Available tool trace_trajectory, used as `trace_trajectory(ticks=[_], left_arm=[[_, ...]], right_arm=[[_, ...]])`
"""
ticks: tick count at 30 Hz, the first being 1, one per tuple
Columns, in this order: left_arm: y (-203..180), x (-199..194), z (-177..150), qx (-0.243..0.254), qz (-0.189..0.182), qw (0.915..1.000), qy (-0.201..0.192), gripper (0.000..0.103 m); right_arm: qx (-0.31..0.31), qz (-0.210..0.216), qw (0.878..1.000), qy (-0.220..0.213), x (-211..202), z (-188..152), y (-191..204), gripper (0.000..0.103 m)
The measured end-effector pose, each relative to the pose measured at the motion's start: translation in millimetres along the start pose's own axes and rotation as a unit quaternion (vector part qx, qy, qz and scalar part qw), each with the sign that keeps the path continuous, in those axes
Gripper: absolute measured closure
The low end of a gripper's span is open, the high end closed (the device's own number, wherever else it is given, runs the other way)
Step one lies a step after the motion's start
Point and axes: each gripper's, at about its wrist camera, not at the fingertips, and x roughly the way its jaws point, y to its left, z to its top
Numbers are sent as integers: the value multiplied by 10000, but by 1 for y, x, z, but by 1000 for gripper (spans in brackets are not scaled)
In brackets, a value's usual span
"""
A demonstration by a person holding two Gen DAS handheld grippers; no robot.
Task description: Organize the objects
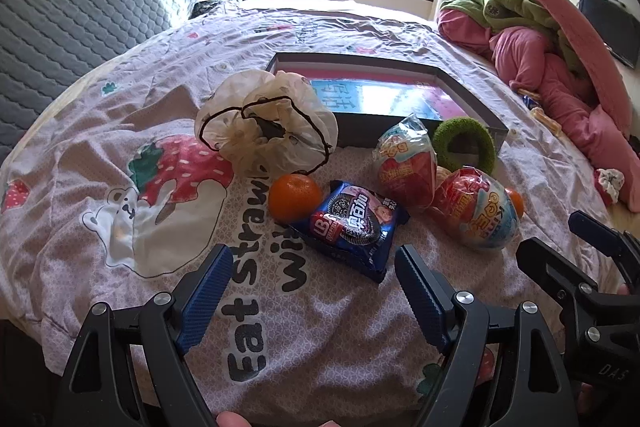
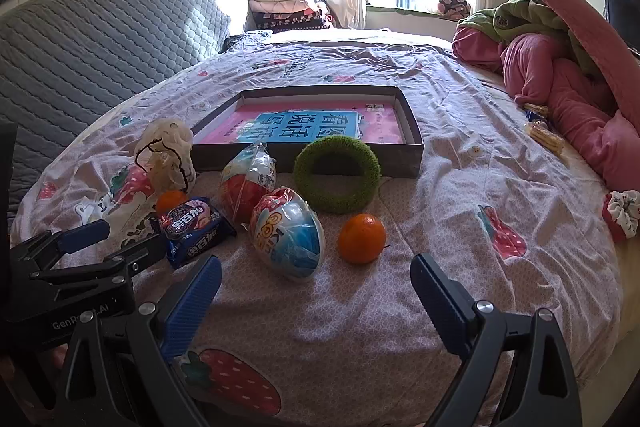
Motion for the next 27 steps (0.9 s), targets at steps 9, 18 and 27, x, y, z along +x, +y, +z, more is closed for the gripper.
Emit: trace_trajectory(ticks=[9,18,27], left_arm=[[0,-1,0,-4,-5,10000,-20,19],[5,-3,6,-85,-22,9999,-109,19],[11,5,18,-210,-41,9998,-43,19]], right_arm=[[-40,-17,10000,-46,-2,0,3,7],[-111,-60,9999,-43,0,3,5,7],[-80,-66,9999,134,14,8,5,7]])
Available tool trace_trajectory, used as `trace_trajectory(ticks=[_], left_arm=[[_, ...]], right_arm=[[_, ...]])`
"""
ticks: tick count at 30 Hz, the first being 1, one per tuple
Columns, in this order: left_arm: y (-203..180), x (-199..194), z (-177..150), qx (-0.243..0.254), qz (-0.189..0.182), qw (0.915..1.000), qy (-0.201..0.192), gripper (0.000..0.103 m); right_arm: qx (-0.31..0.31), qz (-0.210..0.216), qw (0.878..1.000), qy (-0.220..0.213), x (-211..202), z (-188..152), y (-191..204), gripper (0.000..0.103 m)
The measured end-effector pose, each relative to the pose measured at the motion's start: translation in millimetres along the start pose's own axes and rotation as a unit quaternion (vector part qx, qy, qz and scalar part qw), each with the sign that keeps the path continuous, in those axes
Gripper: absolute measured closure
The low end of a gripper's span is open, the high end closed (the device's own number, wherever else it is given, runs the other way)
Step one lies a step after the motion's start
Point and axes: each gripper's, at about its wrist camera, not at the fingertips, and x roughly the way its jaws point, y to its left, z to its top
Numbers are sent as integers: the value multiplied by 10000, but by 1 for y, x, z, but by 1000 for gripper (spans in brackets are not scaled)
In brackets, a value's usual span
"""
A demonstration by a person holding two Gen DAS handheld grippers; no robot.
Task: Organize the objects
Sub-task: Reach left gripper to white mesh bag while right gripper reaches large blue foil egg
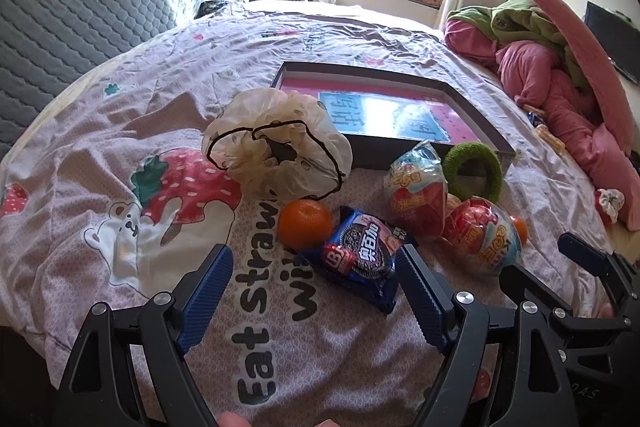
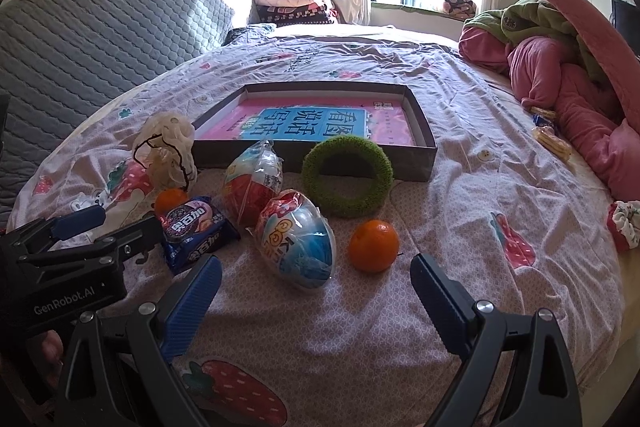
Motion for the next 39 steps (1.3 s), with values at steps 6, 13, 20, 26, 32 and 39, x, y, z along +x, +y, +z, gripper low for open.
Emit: trace_trajectory(ticks=[6,13,20,26,32,39], left_arm=[[0,8,15,-49,17,10000,-11,19],[2,16,34,-95,92,9999,-106,19],[4,30,45,-159,159,9997,11,19],[8,43,55,-244,270,9993,105,19],[12,63,60,-397,304,9981,356,19],[12,88,69,-423,518,9965,499,19]], right_arm=[[-2,-97,9999,95,10,5,-3,7],[-30,-156,9997,172,19,11,-2,7],[-111,-117,9994,310,28,13,0,8],[-308,-134,9984,452,36,12,11,16],[-564,-275,9971,437,41,13,24,24],[-717,-448,9955,429,47,16,30,33]])
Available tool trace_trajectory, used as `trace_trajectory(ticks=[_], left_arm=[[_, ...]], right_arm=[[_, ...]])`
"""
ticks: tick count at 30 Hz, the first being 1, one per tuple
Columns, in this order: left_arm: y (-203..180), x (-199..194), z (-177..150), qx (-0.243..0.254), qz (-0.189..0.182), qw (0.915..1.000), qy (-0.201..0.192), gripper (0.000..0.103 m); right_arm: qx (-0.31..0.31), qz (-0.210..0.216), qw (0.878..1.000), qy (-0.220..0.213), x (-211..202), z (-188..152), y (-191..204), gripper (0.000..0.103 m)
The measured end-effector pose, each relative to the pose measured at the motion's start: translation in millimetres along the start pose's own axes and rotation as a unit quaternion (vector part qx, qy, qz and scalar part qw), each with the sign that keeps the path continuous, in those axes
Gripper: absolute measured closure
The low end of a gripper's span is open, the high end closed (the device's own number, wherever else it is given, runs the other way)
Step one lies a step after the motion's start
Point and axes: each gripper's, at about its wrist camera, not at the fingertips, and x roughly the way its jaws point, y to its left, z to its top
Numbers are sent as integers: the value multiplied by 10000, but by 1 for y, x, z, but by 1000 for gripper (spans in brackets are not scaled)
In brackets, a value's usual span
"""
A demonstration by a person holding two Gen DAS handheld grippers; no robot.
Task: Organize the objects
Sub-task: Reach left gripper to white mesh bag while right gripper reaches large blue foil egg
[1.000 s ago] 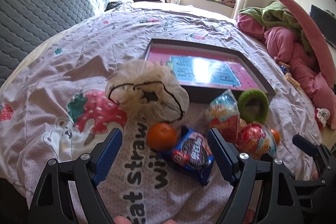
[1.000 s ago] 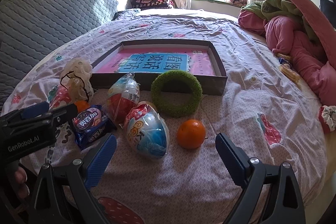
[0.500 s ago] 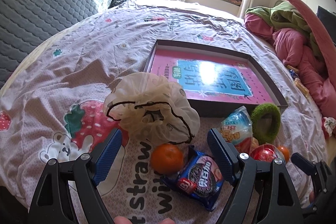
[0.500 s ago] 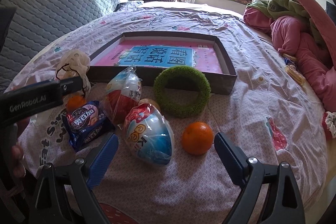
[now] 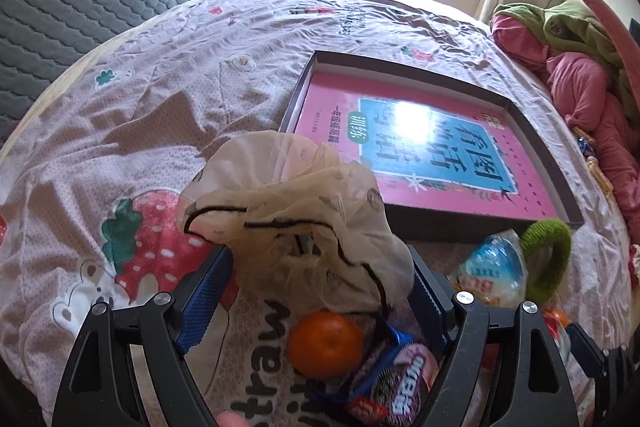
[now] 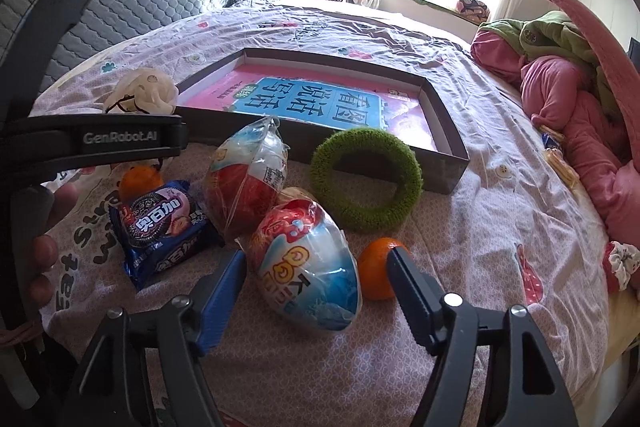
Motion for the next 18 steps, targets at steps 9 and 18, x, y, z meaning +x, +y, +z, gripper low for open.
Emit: trace_trajectory(ticks=[9,18], left_arm=[[5,12,2,-79,-32,9997,249,26],[1,5,2,4,21,9999,162,52]], right_arm=[[-446,-201,9988,-14,4,-1,8,41],[-671,-182,9976,-45,7,-1,15,51]])
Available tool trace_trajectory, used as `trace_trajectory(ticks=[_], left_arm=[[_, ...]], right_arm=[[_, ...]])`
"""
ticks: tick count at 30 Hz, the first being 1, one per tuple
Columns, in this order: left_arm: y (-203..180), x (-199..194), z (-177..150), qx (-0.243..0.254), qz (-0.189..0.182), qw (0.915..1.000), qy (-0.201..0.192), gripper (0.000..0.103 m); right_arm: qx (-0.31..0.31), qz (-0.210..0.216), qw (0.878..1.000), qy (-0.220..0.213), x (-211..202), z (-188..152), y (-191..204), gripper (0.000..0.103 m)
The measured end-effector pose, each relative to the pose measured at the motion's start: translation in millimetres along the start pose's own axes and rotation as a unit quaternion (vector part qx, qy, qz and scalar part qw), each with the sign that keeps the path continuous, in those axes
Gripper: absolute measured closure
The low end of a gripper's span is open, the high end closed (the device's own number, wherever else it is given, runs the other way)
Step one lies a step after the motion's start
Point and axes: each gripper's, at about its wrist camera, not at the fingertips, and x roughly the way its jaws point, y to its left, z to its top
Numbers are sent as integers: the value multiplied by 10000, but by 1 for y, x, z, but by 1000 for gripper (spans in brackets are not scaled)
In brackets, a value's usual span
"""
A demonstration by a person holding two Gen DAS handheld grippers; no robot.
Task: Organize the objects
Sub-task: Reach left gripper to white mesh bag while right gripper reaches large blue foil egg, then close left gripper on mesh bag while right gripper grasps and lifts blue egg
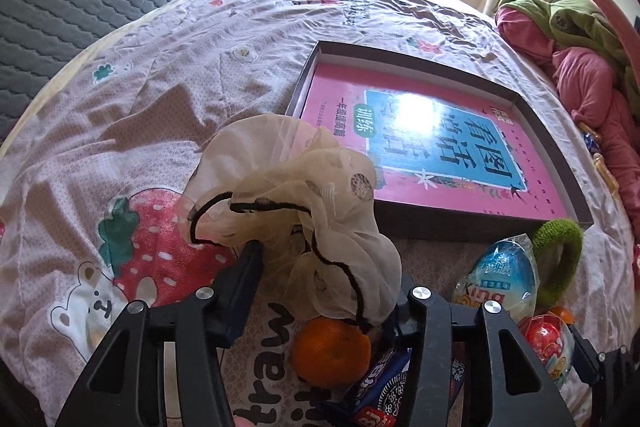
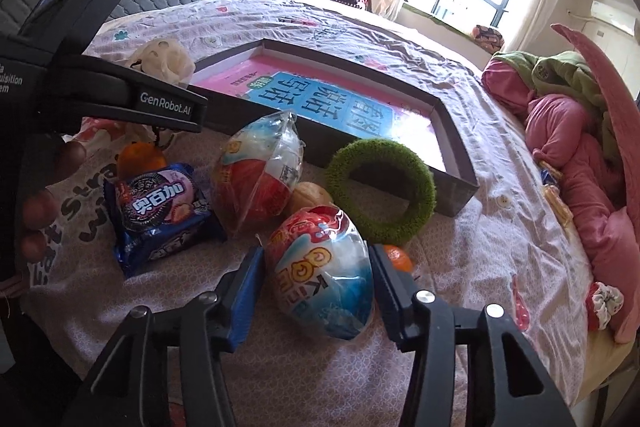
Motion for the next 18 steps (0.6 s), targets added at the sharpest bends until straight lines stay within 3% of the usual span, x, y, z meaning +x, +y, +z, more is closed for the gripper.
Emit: trace_trajectory(ticks=[6,11,18], left_arm=[[-2,-2,-1,9,-73,10000,-15,67],[-2,-5,-1,42,-249,9997,-21,87],[-1,-17,-1,29,-536,9984,-193,92]], right_arm=[[400,391,9984,-38,-2,0,-13,51],[786,771,9939,-67,-4,-1,-25,51],[1179,987,9880,-157,-8,0,-32,51]])
